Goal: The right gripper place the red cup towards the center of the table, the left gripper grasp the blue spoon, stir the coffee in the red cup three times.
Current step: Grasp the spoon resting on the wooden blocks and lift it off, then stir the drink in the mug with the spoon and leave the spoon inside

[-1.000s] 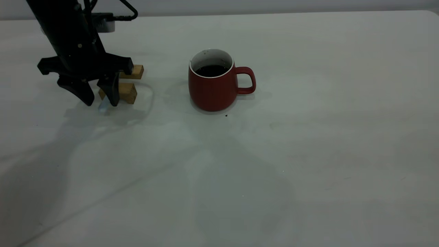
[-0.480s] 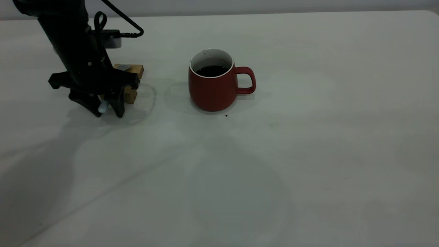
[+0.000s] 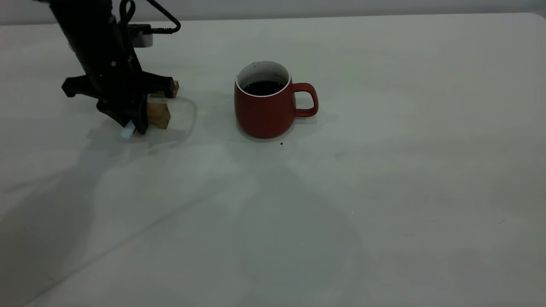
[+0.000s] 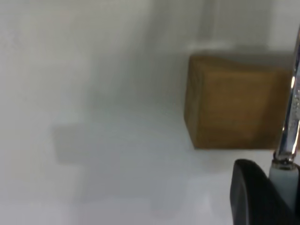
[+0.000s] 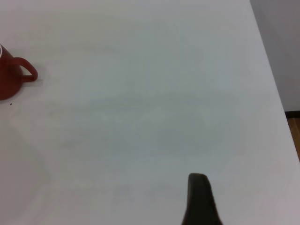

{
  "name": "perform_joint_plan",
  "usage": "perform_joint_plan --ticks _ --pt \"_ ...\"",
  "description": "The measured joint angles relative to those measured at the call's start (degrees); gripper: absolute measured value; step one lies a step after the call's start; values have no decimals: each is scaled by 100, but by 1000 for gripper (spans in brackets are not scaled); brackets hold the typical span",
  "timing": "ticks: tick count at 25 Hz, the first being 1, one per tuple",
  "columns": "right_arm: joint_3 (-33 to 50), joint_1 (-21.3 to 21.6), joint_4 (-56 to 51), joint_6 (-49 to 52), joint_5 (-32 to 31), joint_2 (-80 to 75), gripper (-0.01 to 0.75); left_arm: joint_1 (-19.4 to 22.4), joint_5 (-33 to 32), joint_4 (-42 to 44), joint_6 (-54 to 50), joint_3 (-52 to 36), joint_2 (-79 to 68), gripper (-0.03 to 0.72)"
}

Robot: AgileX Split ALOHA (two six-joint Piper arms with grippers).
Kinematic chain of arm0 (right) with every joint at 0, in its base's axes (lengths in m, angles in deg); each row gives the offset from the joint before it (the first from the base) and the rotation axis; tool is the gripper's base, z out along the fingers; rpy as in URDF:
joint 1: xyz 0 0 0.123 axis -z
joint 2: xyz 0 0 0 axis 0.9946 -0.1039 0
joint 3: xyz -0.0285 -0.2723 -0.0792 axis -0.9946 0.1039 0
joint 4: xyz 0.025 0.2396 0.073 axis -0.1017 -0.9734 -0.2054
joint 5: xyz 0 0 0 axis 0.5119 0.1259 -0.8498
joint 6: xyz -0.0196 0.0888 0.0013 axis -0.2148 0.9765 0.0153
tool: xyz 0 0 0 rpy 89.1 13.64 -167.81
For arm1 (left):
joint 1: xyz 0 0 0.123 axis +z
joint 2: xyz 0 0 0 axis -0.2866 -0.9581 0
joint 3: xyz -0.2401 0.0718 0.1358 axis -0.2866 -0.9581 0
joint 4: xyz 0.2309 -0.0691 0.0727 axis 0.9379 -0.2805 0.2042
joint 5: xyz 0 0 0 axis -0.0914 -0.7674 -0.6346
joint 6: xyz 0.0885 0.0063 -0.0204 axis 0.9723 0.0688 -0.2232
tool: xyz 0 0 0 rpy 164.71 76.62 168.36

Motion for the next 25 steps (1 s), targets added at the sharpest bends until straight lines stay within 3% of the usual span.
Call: perform_joint_plan --ticks 5,8,12,18,25 --pt "0 0 0 0 0 0 572 -24 -1013 -172 -19 696 98 119" --pt "0 0 0 0 0 0 572 -38 -1590 -781 -44 1225 286 119" --pt "0 0 0 0 0 0 572 -42 -2197 -2541 -474 1908 425 119" --pt "0 0 0 0 0 0 572 -172 -2598 -5664 -2183 2036 435 119" --pt "0 0 0 0 0 0 572 -287 -2944 -7060 -3687 2041 425 119"
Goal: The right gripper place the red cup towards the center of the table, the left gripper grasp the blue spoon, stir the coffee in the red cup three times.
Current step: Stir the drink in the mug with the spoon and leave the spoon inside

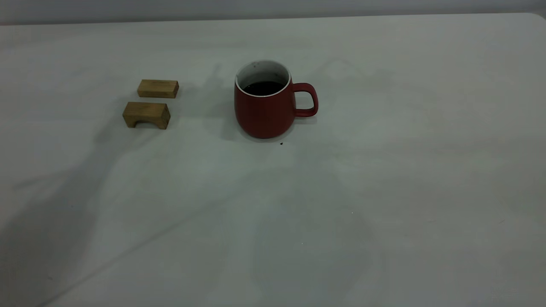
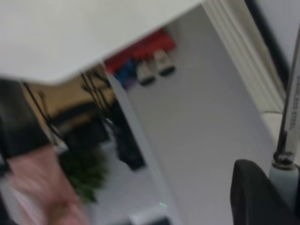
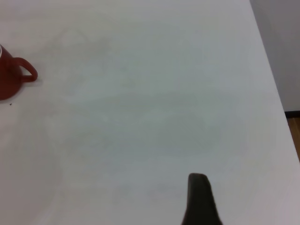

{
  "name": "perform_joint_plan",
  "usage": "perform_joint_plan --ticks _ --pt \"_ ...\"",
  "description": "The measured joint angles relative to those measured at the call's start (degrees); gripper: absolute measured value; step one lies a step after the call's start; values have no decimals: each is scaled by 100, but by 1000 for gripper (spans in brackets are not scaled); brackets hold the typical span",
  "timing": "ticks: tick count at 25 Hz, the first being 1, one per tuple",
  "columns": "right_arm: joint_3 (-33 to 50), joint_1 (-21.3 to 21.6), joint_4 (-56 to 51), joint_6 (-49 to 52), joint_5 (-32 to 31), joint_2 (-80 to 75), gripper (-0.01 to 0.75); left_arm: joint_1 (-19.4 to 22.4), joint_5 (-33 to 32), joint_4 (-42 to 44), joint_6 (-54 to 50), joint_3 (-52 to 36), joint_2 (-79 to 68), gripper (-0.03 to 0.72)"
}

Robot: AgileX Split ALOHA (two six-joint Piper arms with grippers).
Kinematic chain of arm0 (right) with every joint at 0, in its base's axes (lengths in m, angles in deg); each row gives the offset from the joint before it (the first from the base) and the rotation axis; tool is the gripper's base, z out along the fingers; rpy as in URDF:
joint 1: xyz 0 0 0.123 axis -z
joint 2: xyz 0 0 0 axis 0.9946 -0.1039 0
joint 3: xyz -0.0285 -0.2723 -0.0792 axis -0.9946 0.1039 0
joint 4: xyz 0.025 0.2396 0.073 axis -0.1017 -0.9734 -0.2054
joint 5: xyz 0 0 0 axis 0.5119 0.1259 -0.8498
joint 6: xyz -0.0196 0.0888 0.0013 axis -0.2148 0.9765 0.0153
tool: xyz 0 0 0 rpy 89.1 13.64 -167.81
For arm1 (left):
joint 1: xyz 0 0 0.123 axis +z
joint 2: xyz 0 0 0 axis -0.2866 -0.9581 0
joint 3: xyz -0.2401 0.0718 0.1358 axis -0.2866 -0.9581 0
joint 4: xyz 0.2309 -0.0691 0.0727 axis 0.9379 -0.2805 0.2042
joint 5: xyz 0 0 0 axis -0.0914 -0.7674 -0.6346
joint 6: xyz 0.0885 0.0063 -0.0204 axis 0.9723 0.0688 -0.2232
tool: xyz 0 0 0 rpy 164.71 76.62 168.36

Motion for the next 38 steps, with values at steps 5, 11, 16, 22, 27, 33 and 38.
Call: perform_joint_plan --ticks 5,11,16,22,27,33,38 --pt "0 0 0 0 0 0 572 -6 -14 -146 -1460 0 -92 119" --pt "0 0 0 0 0 0 572 -49 426 -196 -3211 7 -446 119" --pt "0 0 0 0 0 0 572 -49 1086 -246 -3187 7 -932 119" --pt "0 0 0 0 0 0 572 -55 1253 -772 -2992 19 -1355 119" --pt "0 0 0 0 0 0 572 -237 1411 -1321 -2191 26 -1705 119" --pt "0 0 0 0 0 0 572 -196 1217 -1123 -2228 26 -1850 117" --pt "0 0 0 0 0 0 572 -16 1322 -1156 -2225 26 -1850 116"
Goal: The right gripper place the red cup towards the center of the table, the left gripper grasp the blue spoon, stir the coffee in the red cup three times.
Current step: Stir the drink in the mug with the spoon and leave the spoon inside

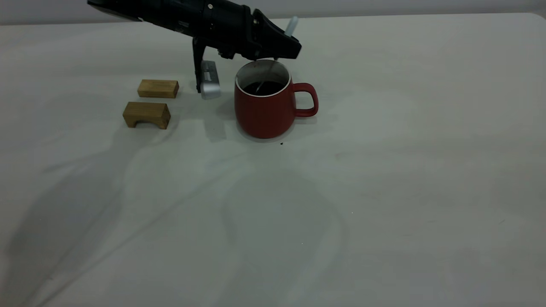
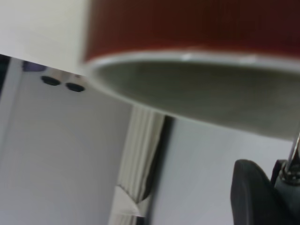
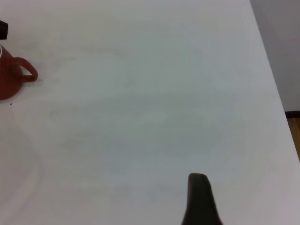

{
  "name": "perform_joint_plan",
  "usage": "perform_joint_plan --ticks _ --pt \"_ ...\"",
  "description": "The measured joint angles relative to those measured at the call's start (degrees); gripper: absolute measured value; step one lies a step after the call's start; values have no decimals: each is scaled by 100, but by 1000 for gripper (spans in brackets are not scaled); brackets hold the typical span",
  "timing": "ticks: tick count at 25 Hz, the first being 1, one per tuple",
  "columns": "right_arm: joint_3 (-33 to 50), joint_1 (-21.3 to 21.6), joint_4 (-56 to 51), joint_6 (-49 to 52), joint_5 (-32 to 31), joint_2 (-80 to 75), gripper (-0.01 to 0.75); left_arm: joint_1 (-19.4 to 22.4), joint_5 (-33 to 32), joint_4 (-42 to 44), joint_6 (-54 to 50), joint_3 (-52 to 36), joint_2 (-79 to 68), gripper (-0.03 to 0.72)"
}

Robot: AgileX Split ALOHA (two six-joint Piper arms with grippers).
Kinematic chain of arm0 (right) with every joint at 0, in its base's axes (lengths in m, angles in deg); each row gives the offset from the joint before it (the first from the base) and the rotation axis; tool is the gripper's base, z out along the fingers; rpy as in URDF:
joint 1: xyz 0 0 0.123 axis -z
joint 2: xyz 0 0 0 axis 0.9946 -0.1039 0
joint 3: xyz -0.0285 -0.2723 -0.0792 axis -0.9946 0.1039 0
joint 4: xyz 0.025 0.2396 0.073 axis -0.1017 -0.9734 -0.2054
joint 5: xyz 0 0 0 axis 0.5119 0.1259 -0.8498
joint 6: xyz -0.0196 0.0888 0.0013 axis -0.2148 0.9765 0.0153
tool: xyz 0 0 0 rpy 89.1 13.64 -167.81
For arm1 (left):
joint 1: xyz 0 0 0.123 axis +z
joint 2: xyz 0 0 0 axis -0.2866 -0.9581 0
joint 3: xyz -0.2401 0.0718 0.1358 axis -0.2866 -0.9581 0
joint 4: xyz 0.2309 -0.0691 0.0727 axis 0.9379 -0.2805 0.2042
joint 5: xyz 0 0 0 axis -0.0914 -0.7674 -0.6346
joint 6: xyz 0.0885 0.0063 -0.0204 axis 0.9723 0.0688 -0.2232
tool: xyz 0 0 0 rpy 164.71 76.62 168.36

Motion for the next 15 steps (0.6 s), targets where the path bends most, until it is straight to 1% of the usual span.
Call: perform_joint_plan --ticks 3,6,9,12,15 --pt "0 0 0 0 0 0 572 -28 103 -238 299 0 0 116" --pt "0 0 0 0 0 0 572 -163 231 -534 675 0 0 116" --pt "0 0 0 0 0 0 572 -306 262 -612 767 0 0 115" --pt "0 0 0 0 0 0 572 -392 121 -505 736 0 -5 115" --pt "0 0 0 0 0 0 572 -403 -198 -78 268 0 -5 113"
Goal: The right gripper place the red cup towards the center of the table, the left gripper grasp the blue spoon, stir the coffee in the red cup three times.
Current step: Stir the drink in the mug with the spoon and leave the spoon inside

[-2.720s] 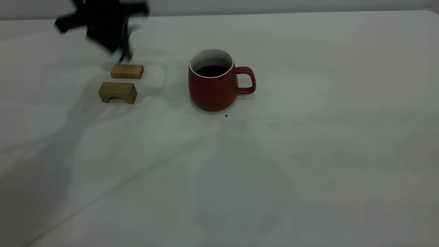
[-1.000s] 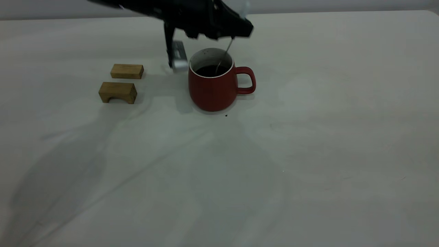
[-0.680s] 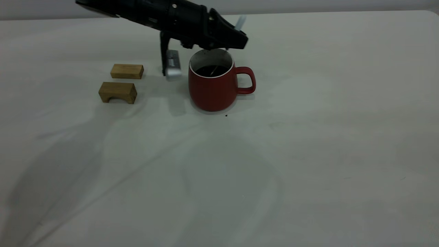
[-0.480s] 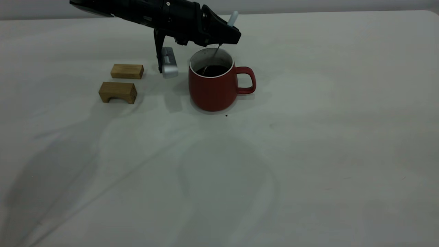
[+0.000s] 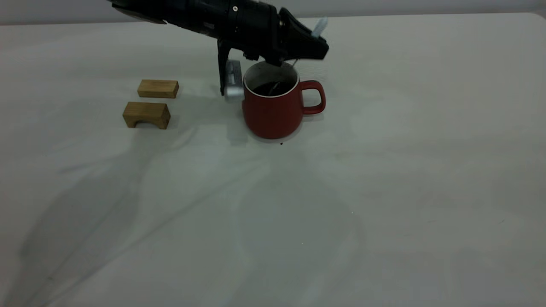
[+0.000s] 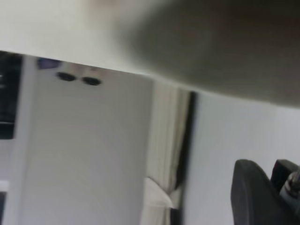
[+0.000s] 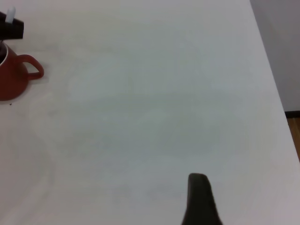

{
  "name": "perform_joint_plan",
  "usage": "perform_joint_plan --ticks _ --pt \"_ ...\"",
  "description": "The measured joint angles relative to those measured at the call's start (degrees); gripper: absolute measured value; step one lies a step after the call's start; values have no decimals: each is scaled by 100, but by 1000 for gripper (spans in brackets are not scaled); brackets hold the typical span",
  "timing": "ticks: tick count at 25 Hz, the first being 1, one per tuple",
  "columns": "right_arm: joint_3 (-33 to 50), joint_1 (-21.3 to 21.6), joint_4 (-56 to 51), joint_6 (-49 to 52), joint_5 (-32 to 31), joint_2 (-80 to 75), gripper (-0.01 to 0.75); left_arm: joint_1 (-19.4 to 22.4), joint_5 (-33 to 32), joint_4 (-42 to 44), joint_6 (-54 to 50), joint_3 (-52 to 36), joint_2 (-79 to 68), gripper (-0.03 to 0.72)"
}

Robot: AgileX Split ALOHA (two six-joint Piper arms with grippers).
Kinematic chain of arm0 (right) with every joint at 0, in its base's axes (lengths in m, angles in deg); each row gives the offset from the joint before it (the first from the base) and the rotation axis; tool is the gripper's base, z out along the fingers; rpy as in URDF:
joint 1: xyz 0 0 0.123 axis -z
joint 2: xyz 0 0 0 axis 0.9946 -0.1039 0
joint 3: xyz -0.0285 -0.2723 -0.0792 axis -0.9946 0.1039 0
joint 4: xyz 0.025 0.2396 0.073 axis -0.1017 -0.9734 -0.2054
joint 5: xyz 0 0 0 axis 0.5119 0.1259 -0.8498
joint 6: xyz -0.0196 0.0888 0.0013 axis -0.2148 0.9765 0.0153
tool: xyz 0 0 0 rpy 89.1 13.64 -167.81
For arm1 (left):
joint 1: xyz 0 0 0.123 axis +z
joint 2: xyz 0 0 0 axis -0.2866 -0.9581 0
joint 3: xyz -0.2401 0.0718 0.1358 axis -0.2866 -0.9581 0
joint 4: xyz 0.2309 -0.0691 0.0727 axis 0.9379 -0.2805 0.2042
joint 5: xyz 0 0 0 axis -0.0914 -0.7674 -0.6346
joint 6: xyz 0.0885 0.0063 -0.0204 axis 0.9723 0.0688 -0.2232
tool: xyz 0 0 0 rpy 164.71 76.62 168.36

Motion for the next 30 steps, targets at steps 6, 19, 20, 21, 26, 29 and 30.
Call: perform_joint_plan --ticks 6,19,20,21,26,29,30 --pt "0 0 0 0 0 0 572 240 -291 1006 -729 0 95 113" --pt "0 0 0 0 0 0 572 -6 552 657 -344 0 261 113" --pt "0 0 0 0 0 0 572 -78 535 657 -344 0 261 113" --pt "0 0 0 0 0 0 572 -131 493 657 -344 0 261 113" --pt "0 0 0 0 0 0 572 -108 -116 826 -543 0 261 112" --pt "0 0 0 0 0 0 572 45 -457 1179 -946 0 266 112" --pt "0 0 0 0 0 0 572 118 -495 1259 -1062 0 272 112"
